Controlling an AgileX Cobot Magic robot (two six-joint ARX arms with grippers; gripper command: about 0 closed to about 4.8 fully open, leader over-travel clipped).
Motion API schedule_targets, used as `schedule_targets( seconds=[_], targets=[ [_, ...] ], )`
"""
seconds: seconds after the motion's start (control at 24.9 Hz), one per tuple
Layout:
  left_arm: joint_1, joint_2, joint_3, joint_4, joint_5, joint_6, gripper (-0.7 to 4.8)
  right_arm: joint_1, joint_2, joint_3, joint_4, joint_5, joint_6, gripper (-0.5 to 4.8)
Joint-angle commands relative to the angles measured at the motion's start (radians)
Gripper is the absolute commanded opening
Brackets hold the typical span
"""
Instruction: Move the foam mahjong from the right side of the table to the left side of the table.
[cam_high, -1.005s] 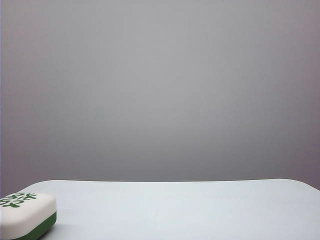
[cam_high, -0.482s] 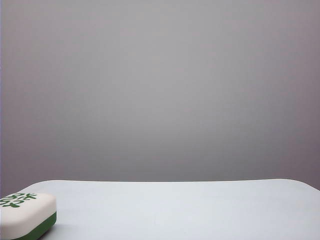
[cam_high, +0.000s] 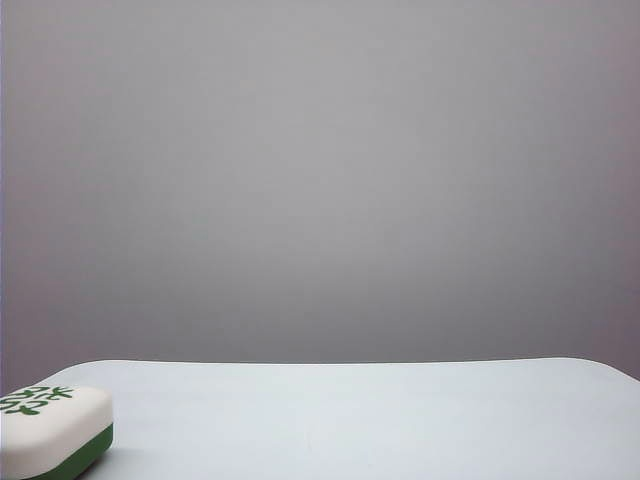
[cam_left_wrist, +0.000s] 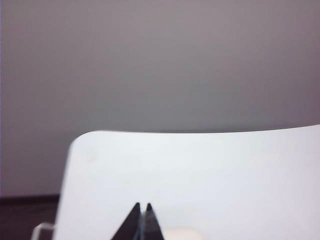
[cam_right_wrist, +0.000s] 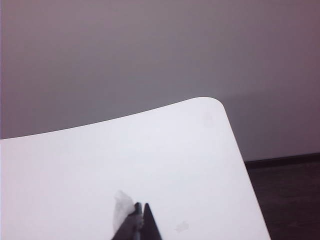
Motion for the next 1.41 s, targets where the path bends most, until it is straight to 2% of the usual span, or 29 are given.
schedule_targets(
  seconds=[0.04,0.08,0.2,0.24,0.88,1.25,1.41],
  targets=[
    [0.0,0.0,0.004,-0.063,-0.051,-0.002,-0.04,0.0,0.0,-0.006,0.008,0.005,0.0,-0.05],
    [0.0,0.0,0.004,-0.085,-0.048,-0.003,-0.03,0.0,0.0,-0.006,0.008,0.005,0.0,-0.04],
    [-0.001,0.0,0.004,-0.132,0.012,-0.049,0.74,0.0,0.0,-0.006,0.008,0.005,0.0,-0.04],
    [-0.001,0.0,0.004,-0.13,0.014,-0.051,0.8,0.0,0.0,-0.006,0.008,0.005,0.0,-0.05],
    [0.0,-0.001,0.004,-0.129,0.014,-0.069,0.8,0.0,0.0,-0.006,0.008,0.005,0.0,-0.04],
    [-0.001,-0.198,0.004,-0.168,0.014,-0.069,0.8,0.0,-0.001,-0.006,0.008,0.005,0.0,-0.04],
    [-0.001,-0.207,0.004,-0.157,0.014,-0.069,0.8,0.0,-0.002,-0.006,0.008,0.005,0.0,-0.04]
  ],
)
